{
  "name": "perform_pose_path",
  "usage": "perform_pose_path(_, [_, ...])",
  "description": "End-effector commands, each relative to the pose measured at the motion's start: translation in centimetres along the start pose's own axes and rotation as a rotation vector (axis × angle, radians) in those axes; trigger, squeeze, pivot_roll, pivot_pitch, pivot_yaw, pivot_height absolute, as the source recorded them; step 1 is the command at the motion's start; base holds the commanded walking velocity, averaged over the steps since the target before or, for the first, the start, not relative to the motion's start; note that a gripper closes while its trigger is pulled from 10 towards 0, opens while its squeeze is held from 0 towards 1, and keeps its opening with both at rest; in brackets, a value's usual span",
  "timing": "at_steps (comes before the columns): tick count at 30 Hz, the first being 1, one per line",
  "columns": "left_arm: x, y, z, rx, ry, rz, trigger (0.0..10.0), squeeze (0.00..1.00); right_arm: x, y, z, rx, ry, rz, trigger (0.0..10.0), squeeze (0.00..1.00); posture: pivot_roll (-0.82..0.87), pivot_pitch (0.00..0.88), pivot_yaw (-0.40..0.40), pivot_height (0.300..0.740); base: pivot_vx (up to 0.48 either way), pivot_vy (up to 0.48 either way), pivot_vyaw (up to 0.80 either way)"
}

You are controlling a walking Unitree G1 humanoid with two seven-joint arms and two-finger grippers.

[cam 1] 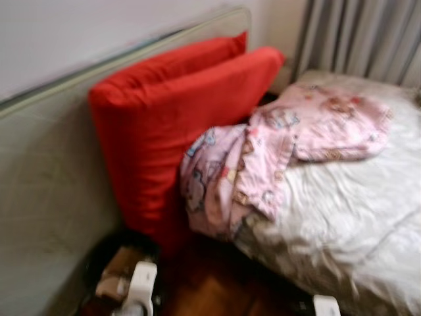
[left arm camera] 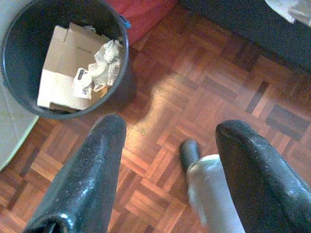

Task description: Clean up the room

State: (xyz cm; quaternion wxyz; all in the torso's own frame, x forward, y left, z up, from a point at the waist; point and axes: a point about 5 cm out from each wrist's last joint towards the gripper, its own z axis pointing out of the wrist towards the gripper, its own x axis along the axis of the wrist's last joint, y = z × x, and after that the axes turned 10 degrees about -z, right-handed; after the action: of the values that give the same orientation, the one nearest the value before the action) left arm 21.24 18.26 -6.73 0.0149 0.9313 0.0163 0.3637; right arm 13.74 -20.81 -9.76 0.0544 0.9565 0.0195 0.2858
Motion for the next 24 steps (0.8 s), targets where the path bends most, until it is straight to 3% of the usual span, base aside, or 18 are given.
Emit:
perform_pose_path(1, [-0.05,-0.51,-0.06,0.007,-0.009,0.013,10.0,0.00,-0.20,-0.64,-0.04,0.012,0.002,0.016,10.0,0.00,-0.06,0.000,0.003,0.729,0.000,0.000,0.00])
perform_pose_path(16, [-0.05,-0.45,-0.06,0.001,-0.008,0.004,10.0,0.00,0.75,-1.25,0.26,0.019,0.016,0.032,10.0,0.00,-0.06,0.000,0.003,0.729,0.000,0.000,0.00])
perform_pose_path(24, [-0.05,-0.44,-0.06,-0.002,-0.009,0.005,10.0,0.00,0.57,-1.03,0.16,0.034,0.025,-0.005,10.0,0.00,-0.06,0.000,0.003,0.729,0.276,0.000,0.10])
